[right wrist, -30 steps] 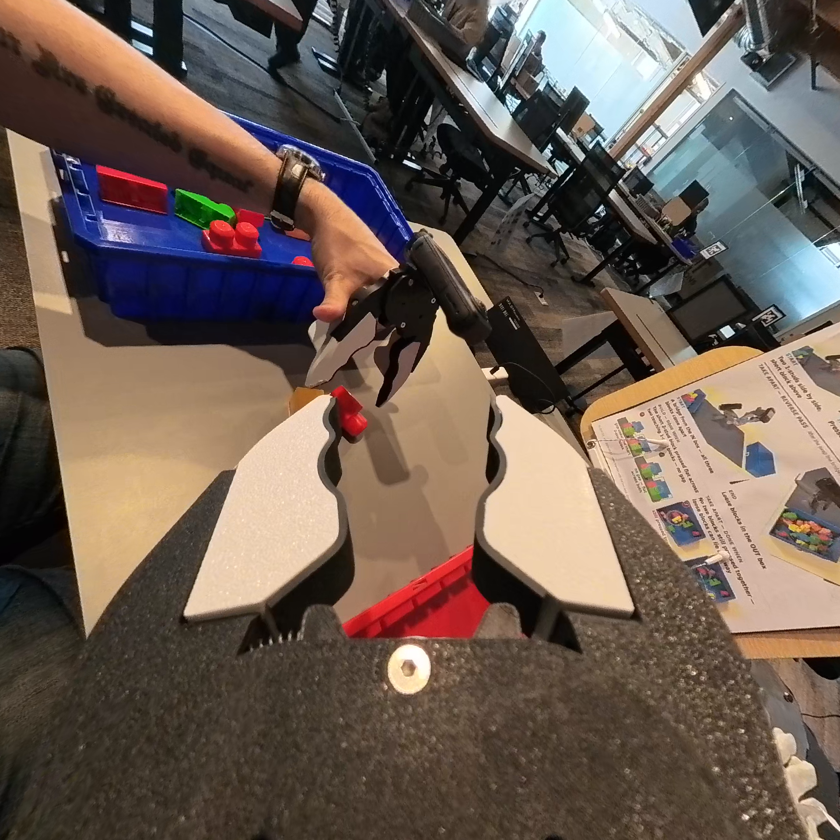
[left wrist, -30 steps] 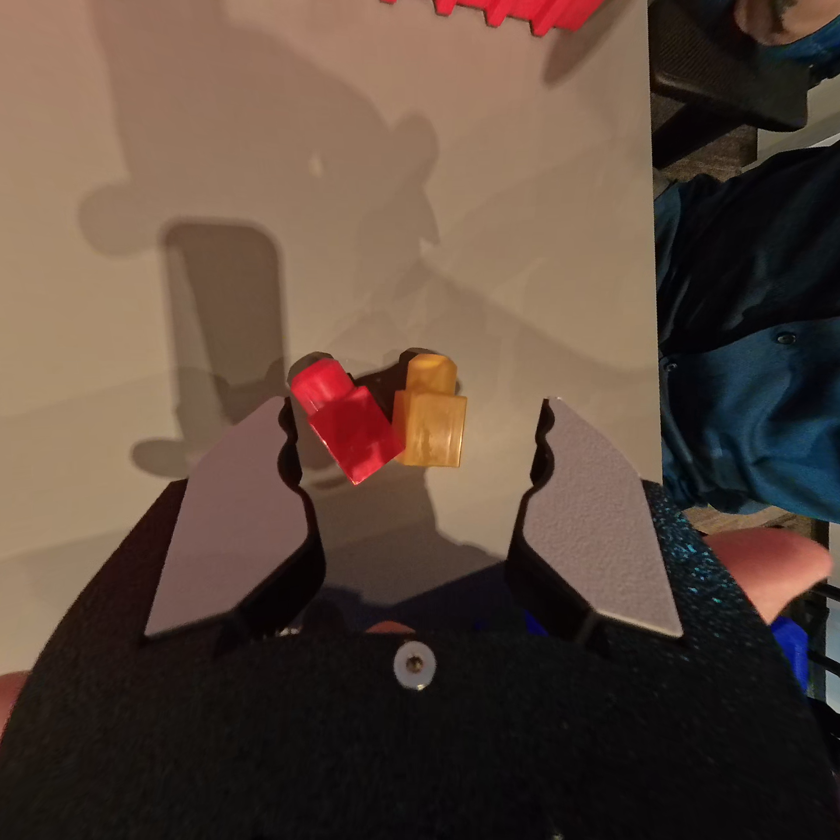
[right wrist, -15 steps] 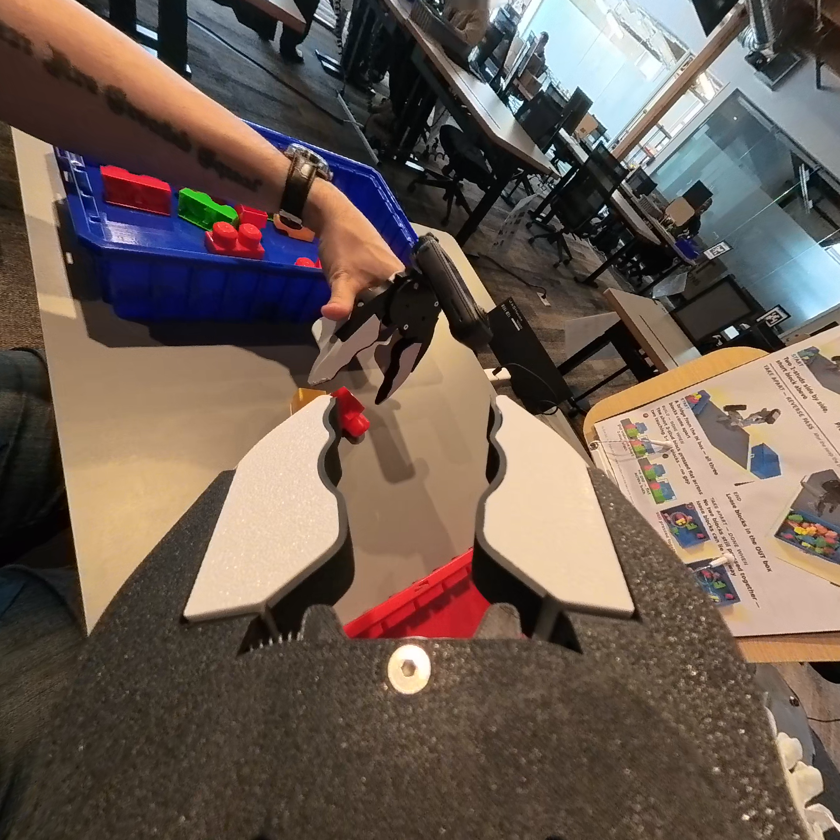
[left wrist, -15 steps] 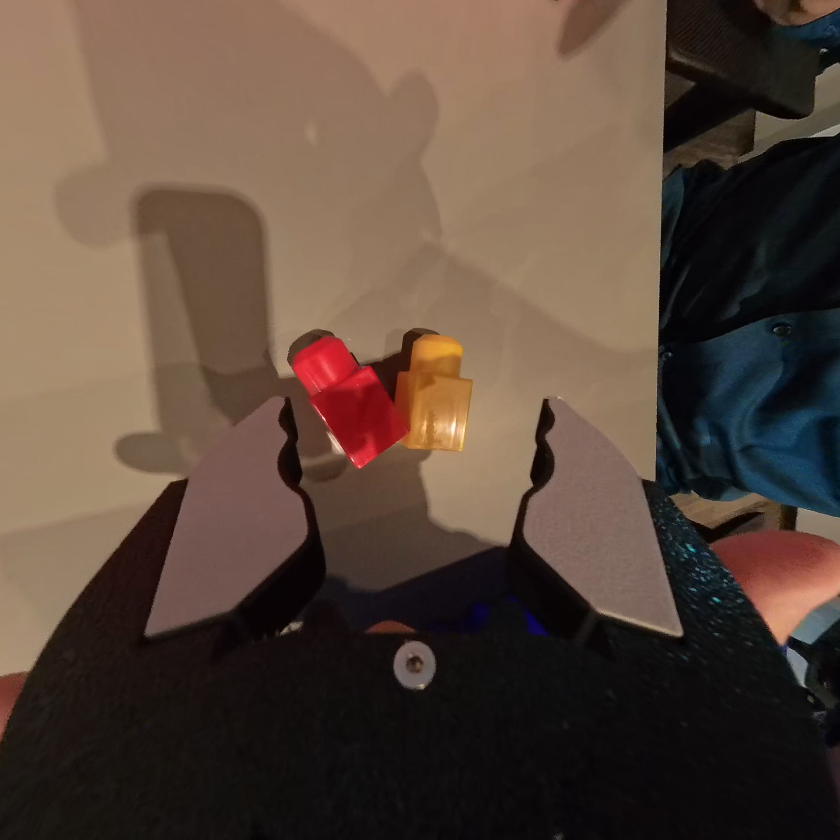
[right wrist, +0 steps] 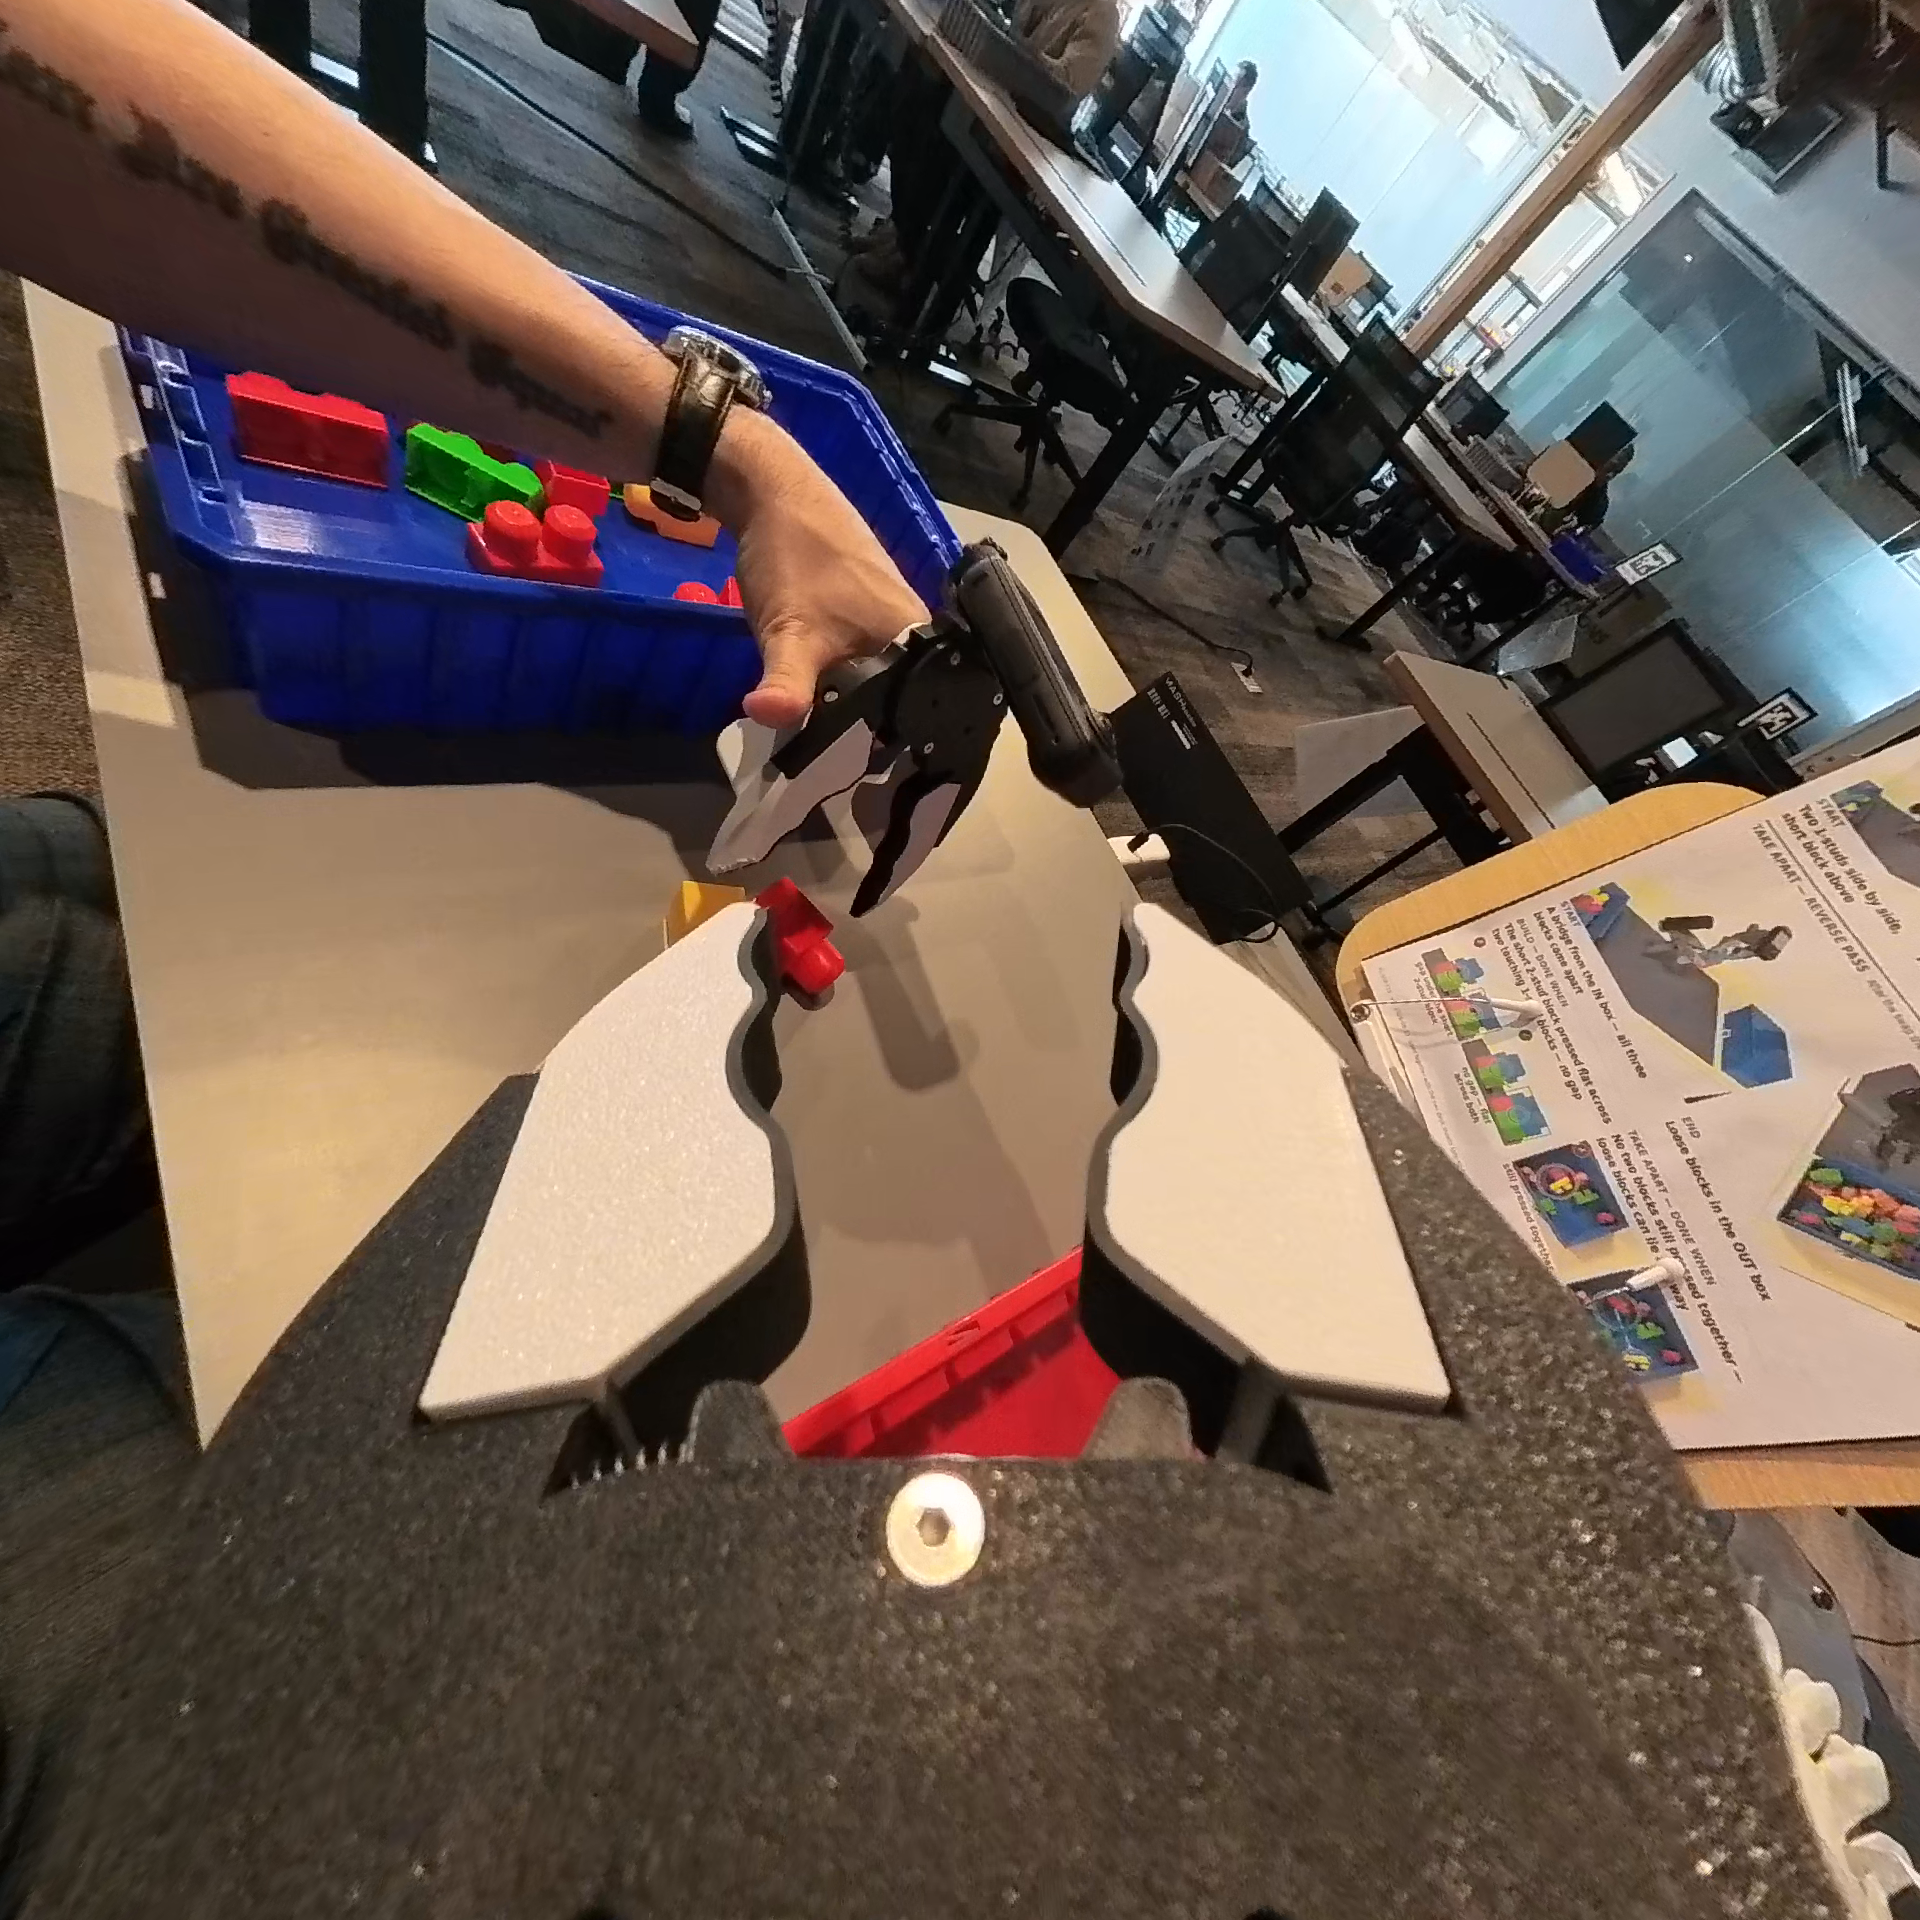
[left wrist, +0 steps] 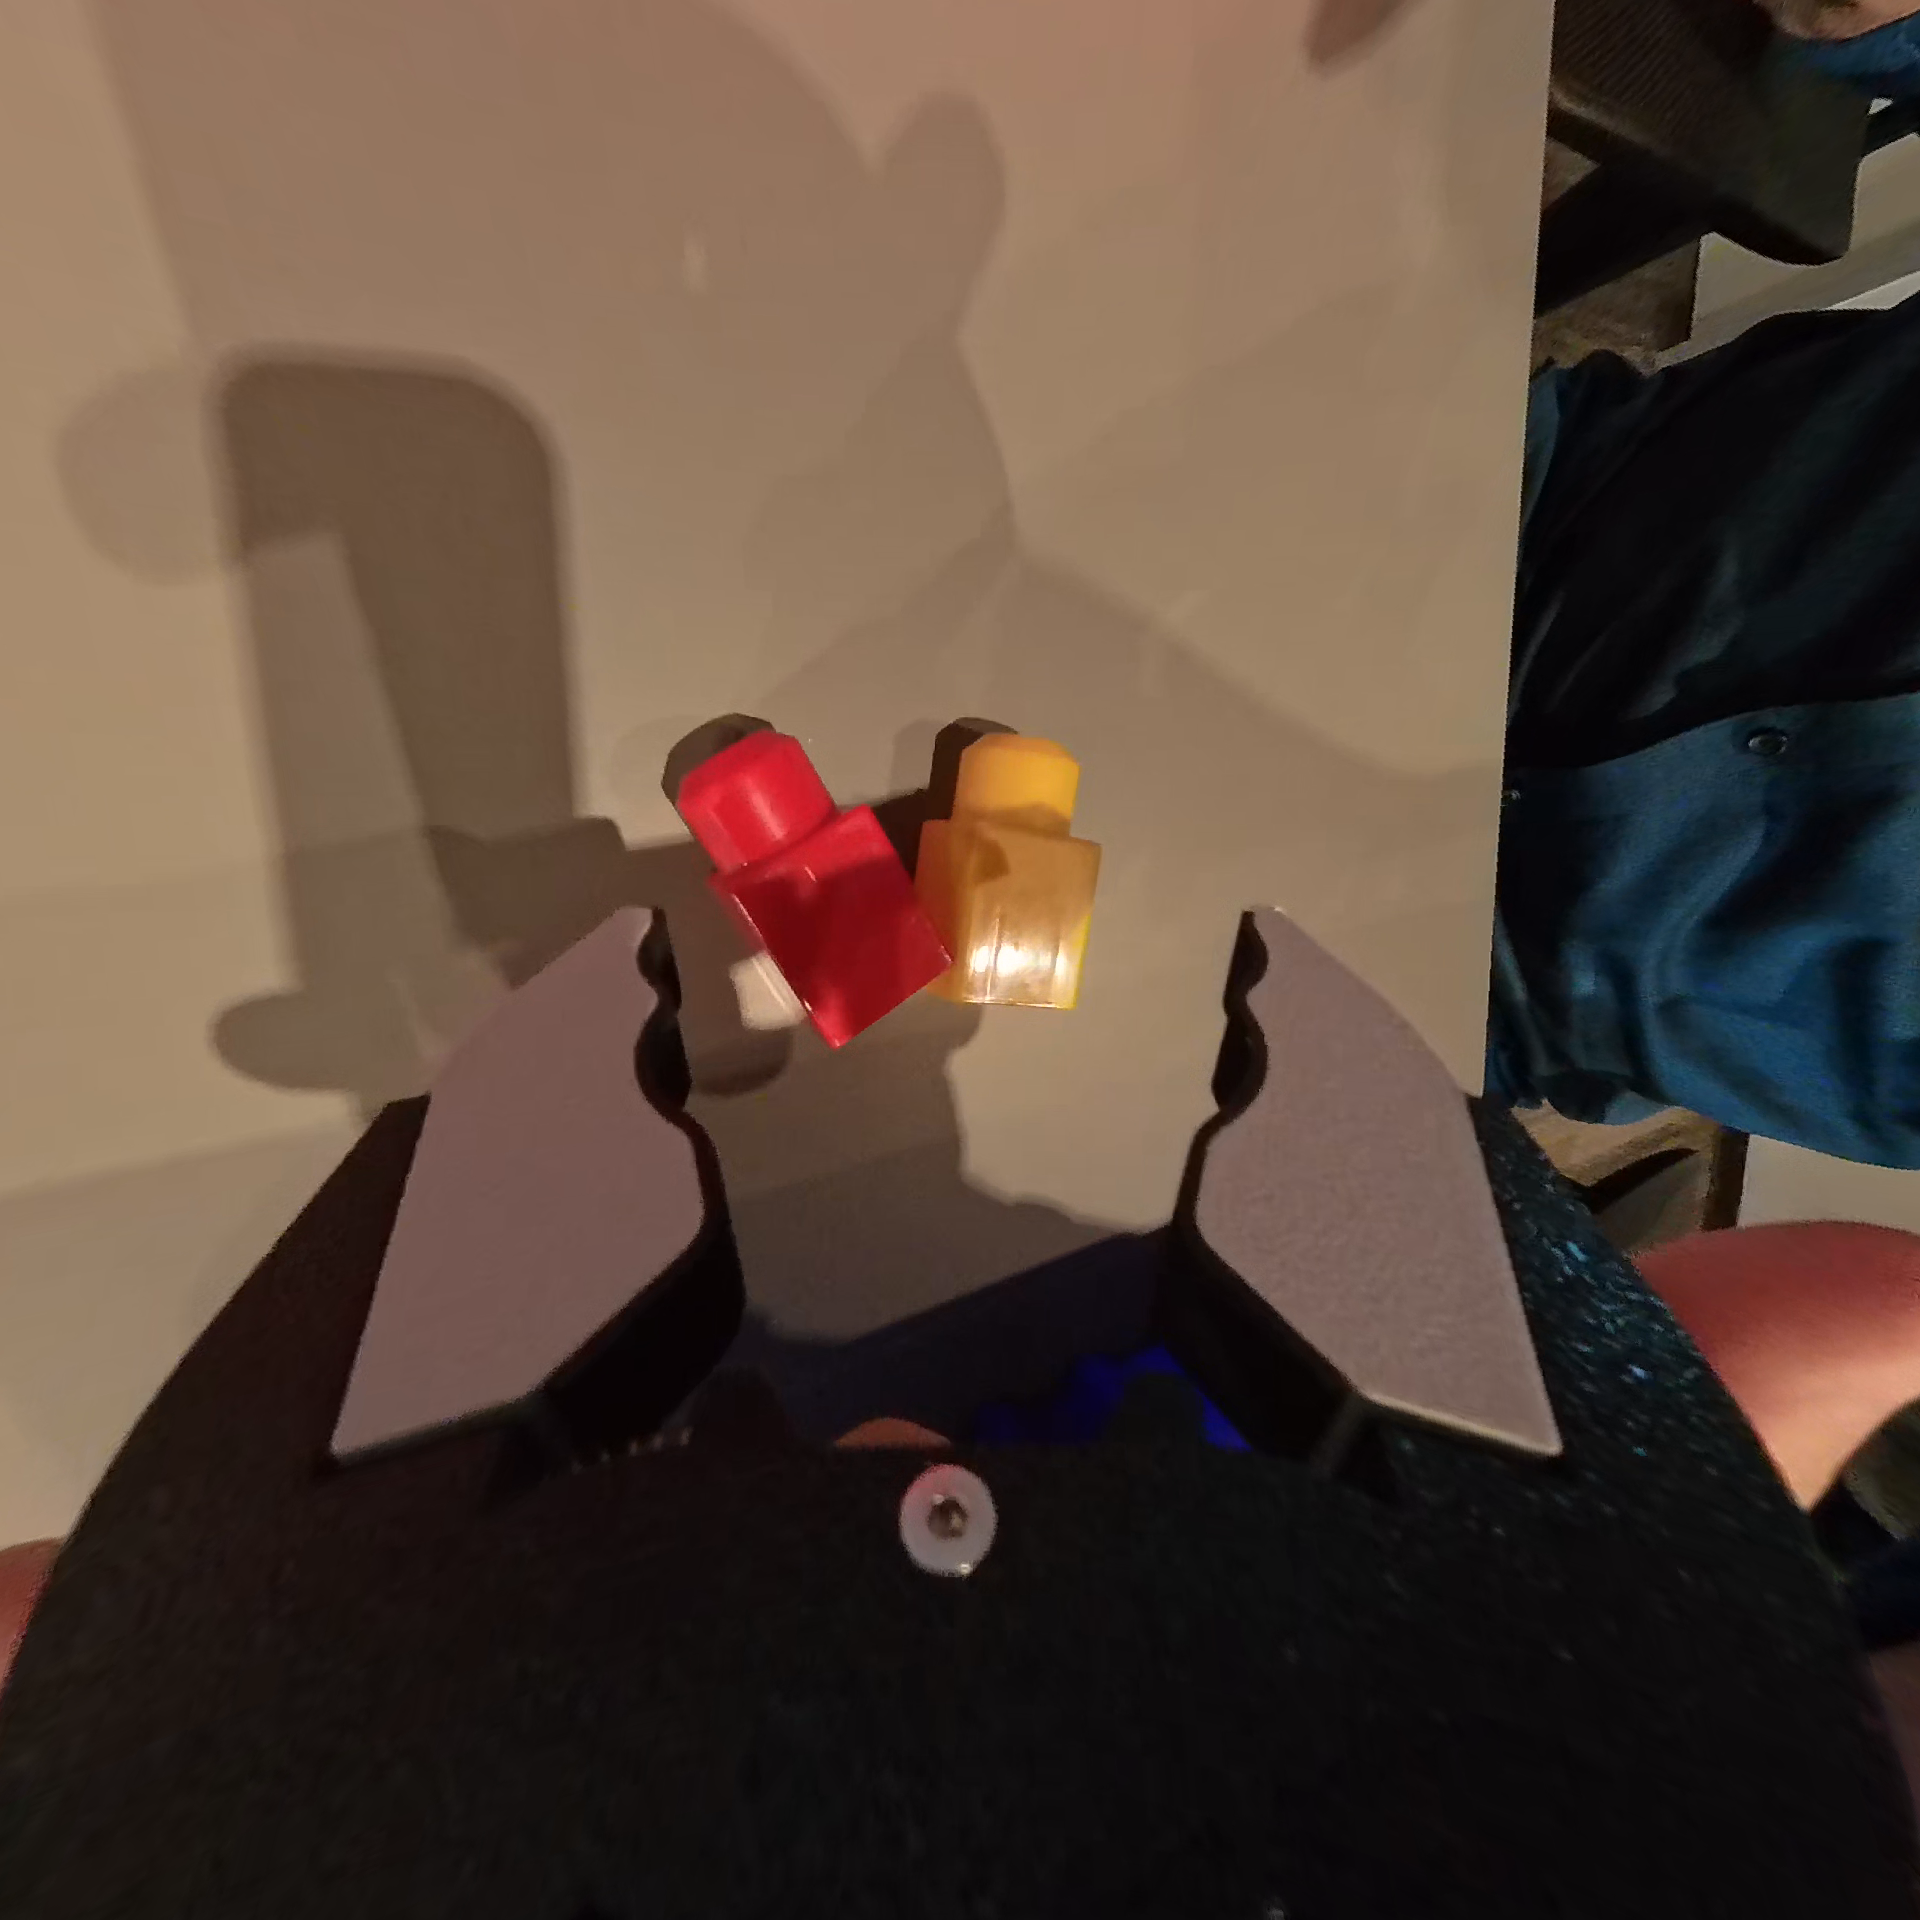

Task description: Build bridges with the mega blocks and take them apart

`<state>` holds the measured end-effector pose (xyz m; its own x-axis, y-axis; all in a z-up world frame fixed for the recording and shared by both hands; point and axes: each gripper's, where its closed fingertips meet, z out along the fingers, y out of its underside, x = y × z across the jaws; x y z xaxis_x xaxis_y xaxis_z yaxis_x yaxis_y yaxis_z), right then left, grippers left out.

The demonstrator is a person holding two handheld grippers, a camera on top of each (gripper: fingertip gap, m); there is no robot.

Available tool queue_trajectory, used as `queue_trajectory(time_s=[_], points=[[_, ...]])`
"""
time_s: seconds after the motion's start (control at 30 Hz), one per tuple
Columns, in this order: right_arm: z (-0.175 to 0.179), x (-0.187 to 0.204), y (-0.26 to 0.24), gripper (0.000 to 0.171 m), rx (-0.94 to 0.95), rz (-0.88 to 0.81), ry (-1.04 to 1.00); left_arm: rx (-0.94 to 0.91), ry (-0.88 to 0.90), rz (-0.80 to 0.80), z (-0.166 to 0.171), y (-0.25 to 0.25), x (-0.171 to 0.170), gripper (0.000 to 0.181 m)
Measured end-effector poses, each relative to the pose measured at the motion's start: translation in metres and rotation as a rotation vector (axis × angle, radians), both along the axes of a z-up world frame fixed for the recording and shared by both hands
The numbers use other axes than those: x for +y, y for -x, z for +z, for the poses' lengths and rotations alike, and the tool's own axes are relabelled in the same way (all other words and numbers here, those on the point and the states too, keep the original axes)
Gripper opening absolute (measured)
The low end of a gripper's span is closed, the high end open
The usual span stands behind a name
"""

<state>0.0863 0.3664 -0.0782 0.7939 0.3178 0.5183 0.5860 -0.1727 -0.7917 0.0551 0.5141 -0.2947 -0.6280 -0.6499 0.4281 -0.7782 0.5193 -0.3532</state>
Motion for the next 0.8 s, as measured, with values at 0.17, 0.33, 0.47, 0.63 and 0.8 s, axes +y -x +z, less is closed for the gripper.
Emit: queue_trajectory(time_s=[0.17, 0.33, 0.47, 0.63, 0.8], points=[[-0.001, 0.001, 0.001, 0.062, -0.003, 0.001, 0.002, 0.040, -0.005, -0.011, -0.004, 0.003, -0.002, 0.100], [0.000, 0.000, 0.001, 0.062, -0.004, 0.000, 0.001, 0.075, -0.013, 0.000, -0.008, 0.005, 0.000, 0.100], [0.000, 0.000, 0.002, 0.062, -0.006, 0.001, 0.001, 0.104, -0.009, -0.010, -0.010, 0.008, -0.002, 0.100], [0.000, 0.000, 0.003, 0.062, -0.007, 0.002, 0.000, 0.127, 0.031, -0.042, -0.009, 0.013, -0.013, 0.100], [0.001, 0.000, 0.002, 0.062, -0.004, 0.001, -0.004, 0.158, 0.053, -0.068, -0.013, 0.019, -0.020, 0.100]])
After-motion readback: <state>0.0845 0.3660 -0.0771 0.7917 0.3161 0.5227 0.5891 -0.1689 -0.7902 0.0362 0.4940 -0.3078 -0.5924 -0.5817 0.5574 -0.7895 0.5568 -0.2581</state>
